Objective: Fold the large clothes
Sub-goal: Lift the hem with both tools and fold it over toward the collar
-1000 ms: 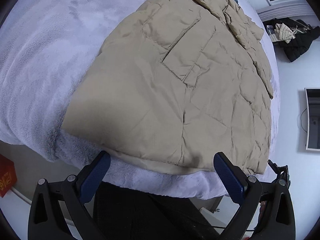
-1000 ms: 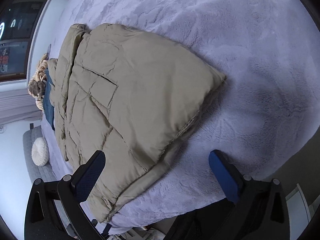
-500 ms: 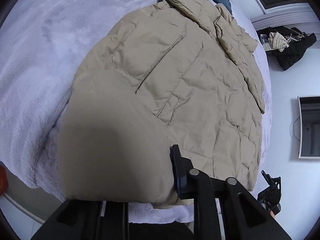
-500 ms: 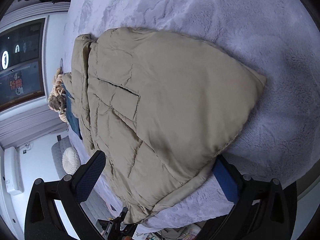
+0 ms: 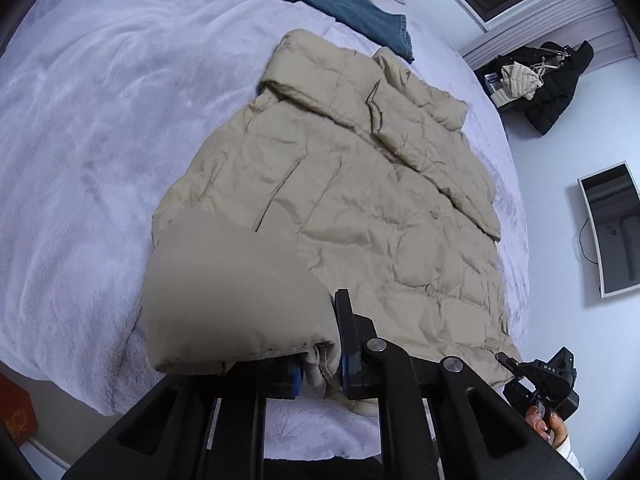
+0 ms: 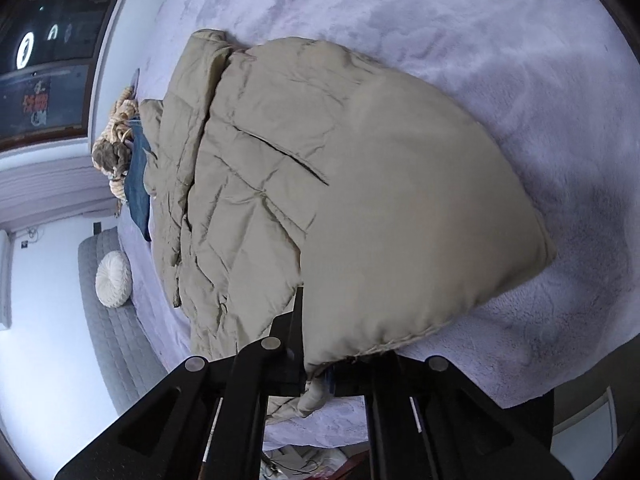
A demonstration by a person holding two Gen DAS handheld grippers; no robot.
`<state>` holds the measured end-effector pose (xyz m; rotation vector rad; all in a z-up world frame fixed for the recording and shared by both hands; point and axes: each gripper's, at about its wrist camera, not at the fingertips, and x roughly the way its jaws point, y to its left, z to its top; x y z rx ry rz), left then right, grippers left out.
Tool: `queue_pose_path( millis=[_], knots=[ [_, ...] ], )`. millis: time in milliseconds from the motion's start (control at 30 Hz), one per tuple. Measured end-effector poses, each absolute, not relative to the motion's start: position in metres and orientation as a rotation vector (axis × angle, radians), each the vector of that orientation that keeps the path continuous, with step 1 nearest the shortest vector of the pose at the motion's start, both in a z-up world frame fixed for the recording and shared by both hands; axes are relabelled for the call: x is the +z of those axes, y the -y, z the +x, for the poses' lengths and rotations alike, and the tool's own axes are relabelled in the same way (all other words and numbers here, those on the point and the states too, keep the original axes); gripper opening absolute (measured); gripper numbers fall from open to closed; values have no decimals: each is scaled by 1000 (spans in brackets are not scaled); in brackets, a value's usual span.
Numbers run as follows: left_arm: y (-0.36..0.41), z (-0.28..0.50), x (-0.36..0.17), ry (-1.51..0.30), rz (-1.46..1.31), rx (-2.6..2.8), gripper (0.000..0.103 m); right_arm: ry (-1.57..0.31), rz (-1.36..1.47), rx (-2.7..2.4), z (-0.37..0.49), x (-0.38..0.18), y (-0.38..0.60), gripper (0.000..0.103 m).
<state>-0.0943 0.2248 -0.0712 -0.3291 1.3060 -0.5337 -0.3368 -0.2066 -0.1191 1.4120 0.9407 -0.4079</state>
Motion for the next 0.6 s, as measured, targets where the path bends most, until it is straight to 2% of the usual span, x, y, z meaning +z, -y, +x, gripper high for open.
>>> queue_pose_path(
  millis=[333,600],
  knots=[
    [-189,-47,-3,-1131,-311,-562,14,-897,1189,-328,-277,-50,238,6],
    [-140,33,40,-986,-272,-511,14,-878,970,-209,-171,12,288,6]
  ],
)
